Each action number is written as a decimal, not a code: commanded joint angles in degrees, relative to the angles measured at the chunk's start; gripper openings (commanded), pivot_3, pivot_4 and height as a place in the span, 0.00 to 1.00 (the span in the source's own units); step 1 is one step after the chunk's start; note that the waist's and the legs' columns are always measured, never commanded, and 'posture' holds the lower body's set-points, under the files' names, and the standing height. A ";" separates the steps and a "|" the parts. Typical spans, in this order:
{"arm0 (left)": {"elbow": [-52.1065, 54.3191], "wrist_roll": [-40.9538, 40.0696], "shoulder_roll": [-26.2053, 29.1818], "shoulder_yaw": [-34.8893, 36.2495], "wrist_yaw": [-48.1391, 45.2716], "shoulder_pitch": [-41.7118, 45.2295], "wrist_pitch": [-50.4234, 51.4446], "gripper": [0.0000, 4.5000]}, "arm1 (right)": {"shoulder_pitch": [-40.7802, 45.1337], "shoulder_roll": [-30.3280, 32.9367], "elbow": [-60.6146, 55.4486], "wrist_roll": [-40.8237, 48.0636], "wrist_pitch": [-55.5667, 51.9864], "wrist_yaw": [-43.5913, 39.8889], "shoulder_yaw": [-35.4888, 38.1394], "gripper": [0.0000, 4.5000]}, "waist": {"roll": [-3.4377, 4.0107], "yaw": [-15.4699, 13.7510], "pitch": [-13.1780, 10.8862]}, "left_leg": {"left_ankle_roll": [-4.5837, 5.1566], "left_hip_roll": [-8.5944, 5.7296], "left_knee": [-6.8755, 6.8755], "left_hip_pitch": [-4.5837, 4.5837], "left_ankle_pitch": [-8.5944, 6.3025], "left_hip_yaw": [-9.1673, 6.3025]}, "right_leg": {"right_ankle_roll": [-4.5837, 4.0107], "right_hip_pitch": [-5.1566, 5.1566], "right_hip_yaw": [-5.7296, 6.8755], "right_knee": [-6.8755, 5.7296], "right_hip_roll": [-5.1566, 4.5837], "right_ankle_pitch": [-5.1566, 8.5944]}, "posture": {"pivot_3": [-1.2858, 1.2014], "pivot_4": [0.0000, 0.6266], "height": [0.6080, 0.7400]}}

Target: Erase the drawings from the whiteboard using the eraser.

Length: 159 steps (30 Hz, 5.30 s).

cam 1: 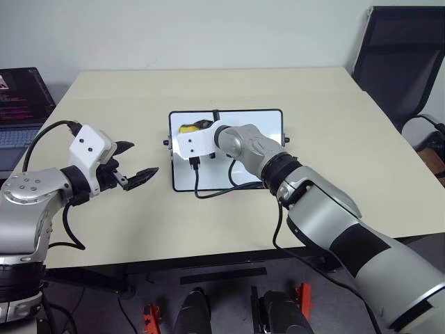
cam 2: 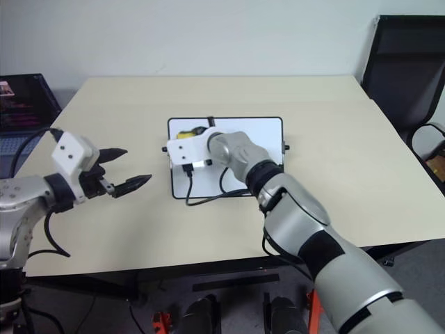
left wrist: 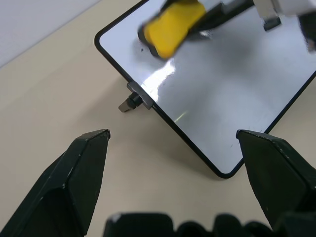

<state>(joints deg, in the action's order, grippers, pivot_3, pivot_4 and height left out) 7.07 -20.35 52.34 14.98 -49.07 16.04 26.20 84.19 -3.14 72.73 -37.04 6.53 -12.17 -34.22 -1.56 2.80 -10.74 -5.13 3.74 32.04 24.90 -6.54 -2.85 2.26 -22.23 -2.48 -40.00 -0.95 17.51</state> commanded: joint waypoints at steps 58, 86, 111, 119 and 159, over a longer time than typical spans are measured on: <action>2.83 -0.68 0.91 3.33 0.48 -1.20 1.18 1.00 | 5.19 -2.50 4.17 -2.91 1.60 15.22 0.99 0.25 | -0.22 0.32 -0.05 | -0.22 0.03 -0.10 0.02 -0.02 -0.04 | -0.13 -0.07 0.01 -0.01 0.04 0.08 | 0.52 0.24 1.00; 3.33 -0.85 0.74 2.94 0.35 -0.76 1.69 1.00 | -0.97 -4.38 5.61 -9.27 1.62 6.41 -6.35 0.25 | -0.38 0.46 -0.06 | -0.18 0.05 -0.23 0.00 -0.01 -0.06 | -0.23 -0.07 0.05 -0.03 0.07 0.11 | 0.52 0.24 1.00; 4.19 -3.30 0.22 1.34 -2.90 -1.26 1.89 1.00 | -8.34 -0.92 0.43 1.70 1.42 -12.12 3.42 0.25 | -0.52 -0.02 0.12 | -0.09 0.01 -0.07 -0.49 0.09 -0.07 | -0.26 0.16 0.05 -0.02 -0.05 0.04 | 0.52 0.24 1.00; 11.47 -8.08 -4.02 -2.19 -3.96 -3.38 3.70 1.00 | -35.70 8.86 -51.82 18.66 -22.18 -29.41 18.13 0.25 | -0.68 -1.49 0.22 | 0.14 -0.04 0.08 -0.21 0.31 -0.03 | -0.11 0.21 0.08 0.05 -0.15 -0.10 | 0.52 0.24 1.00; -12.60 2.54 -26.62 -30.89 -22.21 27.35 -9.57 1.00 | -64.41 13.82 -93.07 34.74 -72.87 -3.98 50.67 0.25 | -0.56 -0.66 0.14 | -0.10 -0.04 -0.03 0.20 0.28 0.19 | 0.42 0.08 -0.03 0.14 -0.05 0.16 | 0.52 0.24 1.00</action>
<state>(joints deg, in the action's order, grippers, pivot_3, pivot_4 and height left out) -5.61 -18.30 26.09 -15.93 -70.98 42.02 17.96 18.85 10.11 -19.86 -3.47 -66.26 -16.43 15.59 -2.12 2.15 -10.60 -5.23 3.70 32.00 25.10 -6.26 -2.67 2.67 -22.15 -2.51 -39.87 -1.00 17.67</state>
